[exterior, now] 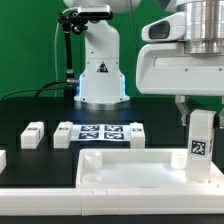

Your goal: Assemble desk

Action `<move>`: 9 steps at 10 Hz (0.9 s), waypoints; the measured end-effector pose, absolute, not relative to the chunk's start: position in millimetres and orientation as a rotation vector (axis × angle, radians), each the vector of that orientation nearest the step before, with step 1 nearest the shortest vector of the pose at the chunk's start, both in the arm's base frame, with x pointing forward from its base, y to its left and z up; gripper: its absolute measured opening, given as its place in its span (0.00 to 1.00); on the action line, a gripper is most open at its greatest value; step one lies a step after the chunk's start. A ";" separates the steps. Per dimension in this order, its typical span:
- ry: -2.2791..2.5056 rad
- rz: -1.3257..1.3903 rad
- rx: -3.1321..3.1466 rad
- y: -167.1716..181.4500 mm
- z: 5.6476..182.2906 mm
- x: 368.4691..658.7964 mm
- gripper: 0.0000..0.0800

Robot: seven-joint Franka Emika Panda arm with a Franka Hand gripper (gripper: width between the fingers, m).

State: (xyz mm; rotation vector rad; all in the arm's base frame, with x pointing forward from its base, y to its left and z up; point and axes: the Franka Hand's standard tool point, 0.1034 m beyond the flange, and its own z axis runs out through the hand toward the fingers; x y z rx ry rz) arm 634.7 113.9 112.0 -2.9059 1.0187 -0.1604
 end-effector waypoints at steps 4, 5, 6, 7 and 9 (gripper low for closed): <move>1.758 -0.066 -2.431 114.9 110.9 635.2 0.37; 1.861 -0.056 -2.328 114.4 110.9 635.3 0.37; 1.970 -0.043 -2.219 114.7 110.9 635.6 0.37; 2.014 -0.034 -2.175 114.7 111.2 635.8 0.37; 2.008 -0.034 -2.182 114.7 110.9 635.7 0.37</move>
Offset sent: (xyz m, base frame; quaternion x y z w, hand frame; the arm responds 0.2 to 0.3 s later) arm 0.0072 0.0169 0.0042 0.0898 -0.0456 0.4696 0.8771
